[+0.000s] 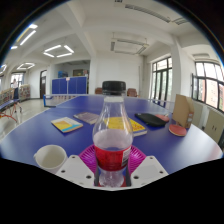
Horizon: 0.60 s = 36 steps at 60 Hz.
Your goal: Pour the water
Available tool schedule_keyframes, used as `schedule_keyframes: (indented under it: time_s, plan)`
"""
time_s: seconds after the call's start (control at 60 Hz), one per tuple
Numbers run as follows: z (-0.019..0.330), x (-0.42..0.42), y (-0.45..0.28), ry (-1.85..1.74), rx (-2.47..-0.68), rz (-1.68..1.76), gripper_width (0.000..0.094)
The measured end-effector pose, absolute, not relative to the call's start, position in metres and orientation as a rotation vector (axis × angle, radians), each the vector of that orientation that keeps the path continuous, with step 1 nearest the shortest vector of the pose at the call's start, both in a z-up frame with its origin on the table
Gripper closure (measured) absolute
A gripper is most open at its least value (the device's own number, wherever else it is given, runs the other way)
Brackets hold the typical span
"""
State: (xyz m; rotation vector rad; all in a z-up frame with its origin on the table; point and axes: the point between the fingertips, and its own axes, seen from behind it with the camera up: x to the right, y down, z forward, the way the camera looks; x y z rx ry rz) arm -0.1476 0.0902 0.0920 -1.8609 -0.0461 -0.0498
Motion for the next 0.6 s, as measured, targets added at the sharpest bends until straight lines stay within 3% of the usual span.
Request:
schedule_keyframes:
  time_s: [0.117, 0.133, 0.167, 0.25, 0.283, 0.333, 0.383, 0.467, 0.6]
  plan:
    - [0.101, -0.145, 0.085, -0.027, -1.830, -0.054, 0.0563]
    - [0.114, -0.143, 0.075, -0.020, -1.835, -0.050, 0.0542]
    - [0.095, -0.143, 0.095, -0.010, -1.828, -0.046, 0.0487]
    - [0.100, -0.143, 0.082, -0.001, -1.862, -0.042, 0.0388]
    - [0.088, -0.137, 0.085, 0.007, -1.900, -0.053, 0.0297]
    - [0.083, -0.130, 0.087, 0.015, -1.928, -0.067, 0.0061]
    - [0.093, -0.133, 0.072, 0.028, -1.942, -0.087, 0.0106]
    - [0.110, -0.132, 0.057, 0.041, -1.951, -0.114, 0.0069]
    - [0.131, -0.137, 0.009, 0.066, -1.997, -0.135, 0.0088]
